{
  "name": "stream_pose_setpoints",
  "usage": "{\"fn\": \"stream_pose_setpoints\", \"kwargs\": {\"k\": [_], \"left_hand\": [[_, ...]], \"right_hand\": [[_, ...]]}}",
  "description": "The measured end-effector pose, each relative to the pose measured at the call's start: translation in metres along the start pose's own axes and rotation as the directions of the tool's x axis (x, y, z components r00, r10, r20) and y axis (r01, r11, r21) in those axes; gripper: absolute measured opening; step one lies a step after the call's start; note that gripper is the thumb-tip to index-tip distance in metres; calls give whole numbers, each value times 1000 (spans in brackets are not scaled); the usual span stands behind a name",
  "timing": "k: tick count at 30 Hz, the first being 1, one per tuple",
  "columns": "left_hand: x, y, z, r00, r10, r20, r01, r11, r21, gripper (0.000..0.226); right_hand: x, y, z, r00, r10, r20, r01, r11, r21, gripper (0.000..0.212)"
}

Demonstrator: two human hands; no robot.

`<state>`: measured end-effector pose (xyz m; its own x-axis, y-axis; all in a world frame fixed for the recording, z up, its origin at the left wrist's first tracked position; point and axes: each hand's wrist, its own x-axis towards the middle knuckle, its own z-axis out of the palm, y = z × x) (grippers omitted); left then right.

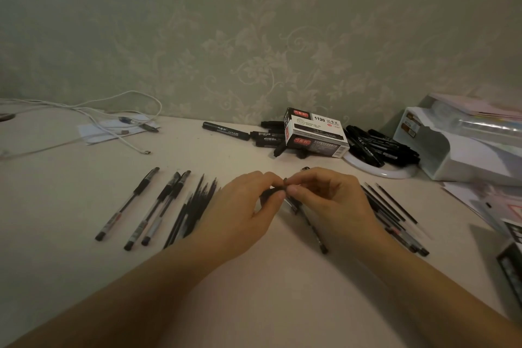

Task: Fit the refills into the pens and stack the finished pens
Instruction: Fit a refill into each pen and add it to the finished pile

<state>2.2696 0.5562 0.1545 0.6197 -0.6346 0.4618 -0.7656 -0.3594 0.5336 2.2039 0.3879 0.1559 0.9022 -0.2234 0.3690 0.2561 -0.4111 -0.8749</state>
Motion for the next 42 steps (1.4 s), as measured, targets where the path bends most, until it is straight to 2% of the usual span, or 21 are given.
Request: {"fn": "stream_pose_setpoints", "kwargs": {"k": [1,4,6,10,15,21,23,27,33,39,42], "left_hand": [[0,0,0,1000,17,-2,-17,1000,17,22],[-1,2,2,998,61,-13,-60,997,55,24],[-1,2,3,997,78,-14,-77,994,84,23],[-2,1,3,997,77,-27,-74,992,106,22],[-2,1,2,997,70,-31,-68,995,78,23],[-3,4,2,995,92,-26,-90,991,95,23],[-3,2,2,996,78,-45,-75,994,79,22],[-3,0,0,996,69,-59,-66,996,64,22],[-3,3,2,995,90,-37,-87,994,69,23],[-3,1,0,997,41,-60,-37,998,53,23],[-3,4,1,997,71,-40,-68,995,66,23]], "right_hand": [[-1,-1,0,1000,14,-3,-14,1000,-3,8],[-4,0,-2,1000,10,-13,-12,991,-134,23],[-5,0,-2,998,-57,-15,51,965,-258,33],[-3,-1,0,985,-175,0,163,919,-358,42],[-5,1,-5,991,-118,61,131,936,-326,10],[-7,-5,-3,987,-145,74,161,936,-314,36],[-7,-5,-2,990,-110,87,133,935,-327,32],[-7,-2,-4,987,-106,119,139,938,-317,10],[-7,-3,-4,987,-104,122,135,950,-281,35],[-6,-1,-3,990,-82,111,108,962,-250,17],[-7,-1,-4,990,-86,111,113,957,-267,20]]}}
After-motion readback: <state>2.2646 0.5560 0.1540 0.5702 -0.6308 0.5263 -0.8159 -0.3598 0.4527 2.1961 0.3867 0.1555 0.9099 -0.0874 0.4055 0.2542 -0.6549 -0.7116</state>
